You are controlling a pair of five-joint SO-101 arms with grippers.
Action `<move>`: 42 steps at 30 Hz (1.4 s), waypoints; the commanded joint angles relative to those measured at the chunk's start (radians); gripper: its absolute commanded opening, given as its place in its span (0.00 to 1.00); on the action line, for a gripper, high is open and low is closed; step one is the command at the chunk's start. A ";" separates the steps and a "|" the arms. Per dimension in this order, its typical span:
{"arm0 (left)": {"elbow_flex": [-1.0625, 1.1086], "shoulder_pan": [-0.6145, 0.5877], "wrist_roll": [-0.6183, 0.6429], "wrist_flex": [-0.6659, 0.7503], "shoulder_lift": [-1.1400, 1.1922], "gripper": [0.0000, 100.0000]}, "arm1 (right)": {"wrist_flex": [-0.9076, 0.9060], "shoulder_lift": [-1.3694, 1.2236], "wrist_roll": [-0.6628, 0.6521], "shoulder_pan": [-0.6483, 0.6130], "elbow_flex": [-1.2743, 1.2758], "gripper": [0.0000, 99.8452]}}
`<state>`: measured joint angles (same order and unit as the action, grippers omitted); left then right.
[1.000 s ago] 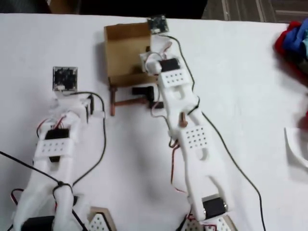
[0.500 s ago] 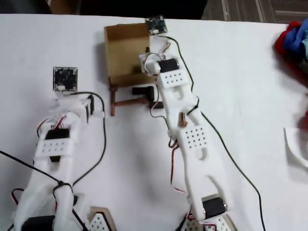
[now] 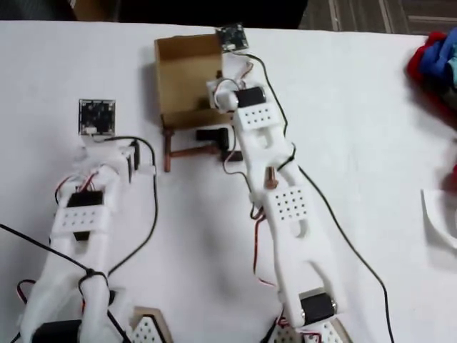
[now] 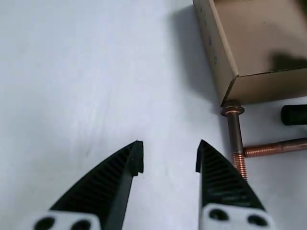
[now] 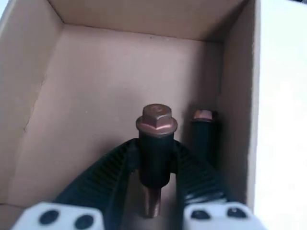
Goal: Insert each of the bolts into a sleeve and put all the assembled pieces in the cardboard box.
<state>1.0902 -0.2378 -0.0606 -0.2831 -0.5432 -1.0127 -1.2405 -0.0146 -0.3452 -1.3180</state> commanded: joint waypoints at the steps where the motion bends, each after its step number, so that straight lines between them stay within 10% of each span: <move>1: -0.004 -0.005 0.003 0.021 -0.005 0.19 | -0.013 0.079 -0.006 0.031 -0.015 0.09; 42: -0.002 -0.005 0.003 0.023 -0.005 0.19 | -0.065 -0.067 -0.091 0.176 -0.114 0.02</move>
<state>1.0902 -0.2378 -0.0606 -0.2800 -0.5432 -1.0602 -1.3126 -0.0990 -0.1366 -1.4147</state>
